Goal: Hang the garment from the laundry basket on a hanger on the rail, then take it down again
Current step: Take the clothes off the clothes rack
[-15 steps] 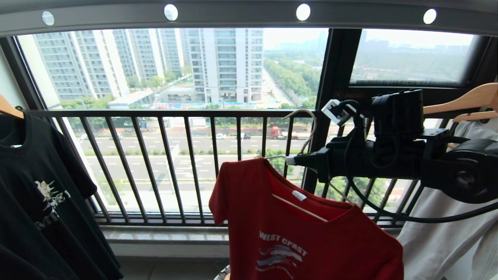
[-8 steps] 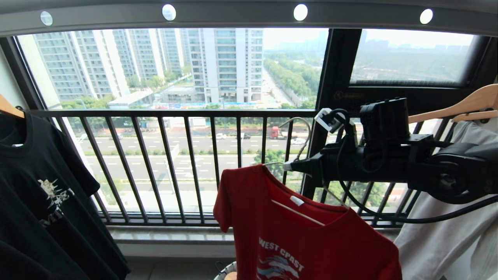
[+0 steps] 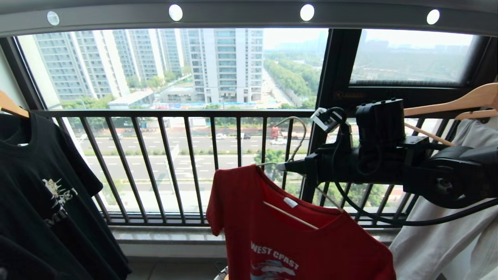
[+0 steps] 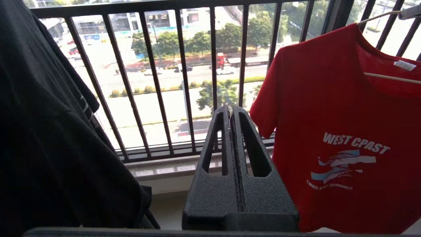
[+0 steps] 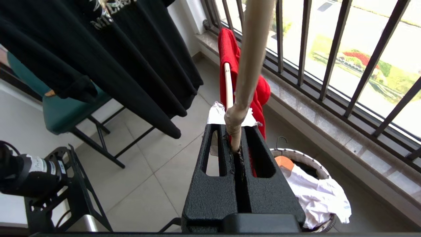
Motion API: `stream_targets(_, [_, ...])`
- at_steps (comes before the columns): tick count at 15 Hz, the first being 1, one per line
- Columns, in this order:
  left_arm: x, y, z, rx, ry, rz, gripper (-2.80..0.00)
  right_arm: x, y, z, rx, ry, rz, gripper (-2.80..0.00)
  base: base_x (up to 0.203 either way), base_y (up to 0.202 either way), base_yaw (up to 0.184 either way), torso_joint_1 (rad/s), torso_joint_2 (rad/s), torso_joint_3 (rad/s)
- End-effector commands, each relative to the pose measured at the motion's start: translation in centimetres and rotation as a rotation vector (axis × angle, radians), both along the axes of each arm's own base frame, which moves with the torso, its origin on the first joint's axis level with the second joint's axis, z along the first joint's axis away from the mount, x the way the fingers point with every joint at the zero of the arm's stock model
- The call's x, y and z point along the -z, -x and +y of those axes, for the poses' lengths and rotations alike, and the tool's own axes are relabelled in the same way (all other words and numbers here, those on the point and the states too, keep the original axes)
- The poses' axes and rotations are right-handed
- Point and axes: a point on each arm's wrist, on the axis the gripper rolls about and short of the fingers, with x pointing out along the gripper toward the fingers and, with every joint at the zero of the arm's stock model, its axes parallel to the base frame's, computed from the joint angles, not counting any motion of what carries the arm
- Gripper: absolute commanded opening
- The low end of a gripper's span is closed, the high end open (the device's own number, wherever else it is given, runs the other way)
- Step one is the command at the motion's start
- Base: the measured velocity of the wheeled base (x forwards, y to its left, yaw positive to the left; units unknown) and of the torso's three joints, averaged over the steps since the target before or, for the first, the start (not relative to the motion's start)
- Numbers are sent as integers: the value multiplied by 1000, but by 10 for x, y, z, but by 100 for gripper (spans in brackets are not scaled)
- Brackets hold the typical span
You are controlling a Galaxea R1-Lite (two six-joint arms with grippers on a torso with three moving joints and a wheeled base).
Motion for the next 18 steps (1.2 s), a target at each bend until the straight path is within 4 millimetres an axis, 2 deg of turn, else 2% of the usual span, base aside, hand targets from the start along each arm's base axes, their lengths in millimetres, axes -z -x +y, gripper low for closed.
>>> stream_targets(1, [-33,-54,-5,162,6,188,-280,-2,-1,12,-18,-49,-25,-280,0,0,0,0,0,0])
stream_targets(3, [-53,-92,-10,295,20,268,-280,0,-4,21,-25,-58,-37,-280,0,0,0,0,0,0])
stream_targets(6, [-60,-132,-35,524,11,371,-280,5,-17,27,20,-44,-45,-280,0,0,0,0,0,0])
stream_targets(8, [-54,-156,-52,603,-3,448,-280,17,-23,32,19,-28,-21,-280,0,0,0,0,0,0])
stream_targets(11, [-43,-200,-77,656,-18,563,-280,16,-34,39,17,-39,-35,-280,0,0,0,0,0,0])
stream_targets(13, [-26,-224,-91,671,-21,632,-280,18,-35,40,16,-36,-30,-280,0,0,0,0,0,0])
stream_targets(15, [-12,-246,-103,674,7,593,-280,18,-32,42,7,-38,-28,-280,0,0,0,0,0,0])
stream_targets(16, [-9,-255,-110,656,44,563,0,19,-31,43,4,-36,-24,-280,0,0,0,0,0,0])
stream_targets(18, [-5,-262,-122,566,54,551,0,18,-28,47,-9,-37,-22,-280,0,0,0,0,0,0])
